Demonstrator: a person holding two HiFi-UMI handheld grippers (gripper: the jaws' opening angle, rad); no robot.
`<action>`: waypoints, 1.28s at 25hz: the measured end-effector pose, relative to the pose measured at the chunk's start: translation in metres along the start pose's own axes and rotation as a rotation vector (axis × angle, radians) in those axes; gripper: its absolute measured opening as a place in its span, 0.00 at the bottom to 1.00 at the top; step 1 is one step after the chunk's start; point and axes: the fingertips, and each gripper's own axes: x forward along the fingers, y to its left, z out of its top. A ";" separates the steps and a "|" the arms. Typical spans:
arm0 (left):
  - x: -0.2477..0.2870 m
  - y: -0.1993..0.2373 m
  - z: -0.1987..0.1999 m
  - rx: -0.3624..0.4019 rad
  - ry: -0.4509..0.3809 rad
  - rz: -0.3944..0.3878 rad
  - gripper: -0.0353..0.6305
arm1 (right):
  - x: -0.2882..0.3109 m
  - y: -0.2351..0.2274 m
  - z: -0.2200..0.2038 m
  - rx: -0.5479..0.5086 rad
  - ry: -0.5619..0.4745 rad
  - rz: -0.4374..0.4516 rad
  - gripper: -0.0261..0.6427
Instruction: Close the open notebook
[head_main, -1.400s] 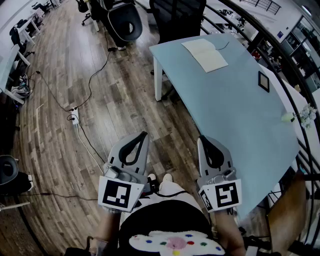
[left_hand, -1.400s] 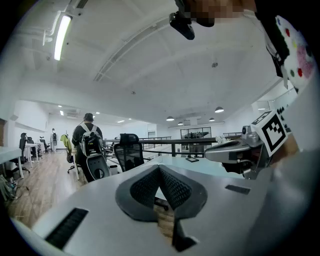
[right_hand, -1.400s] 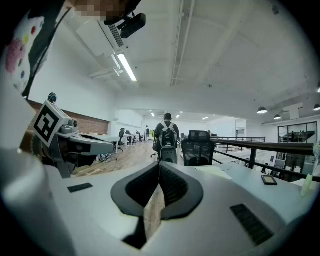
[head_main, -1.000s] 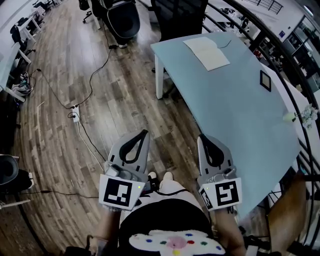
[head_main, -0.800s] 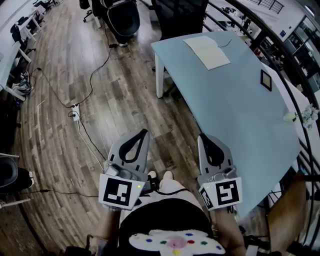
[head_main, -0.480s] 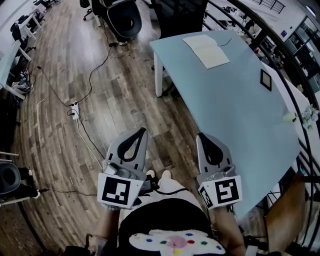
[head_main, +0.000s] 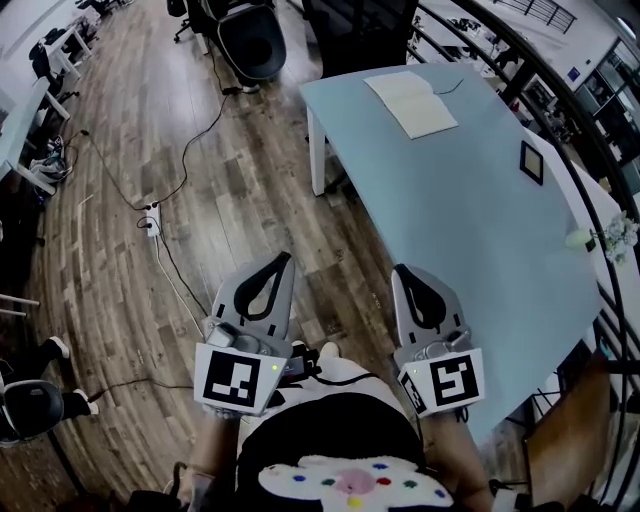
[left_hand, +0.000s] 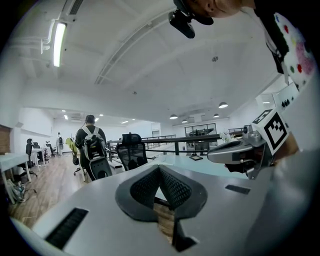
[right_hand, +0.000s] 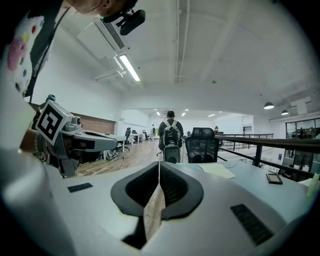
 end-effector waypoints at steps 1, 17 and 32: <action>0.000 -0.001 0.001 0.003 -0.003 0.004 0.08 | 0.000 -0.001 0.001 -0.004 -0.004 0.003 0.09; 0.016 -0.007 0.006 0.037 -0.037 0.046 0.08 | 0.009 -0.020 0.005 -0.037 -0.051 0.025 0.09; 0.111 0.045 -0.008 0.035 -0.030 -0.060 0.08 | 0.085 -0.063 -0.009 -0.012 -0.009 -0.097 0.09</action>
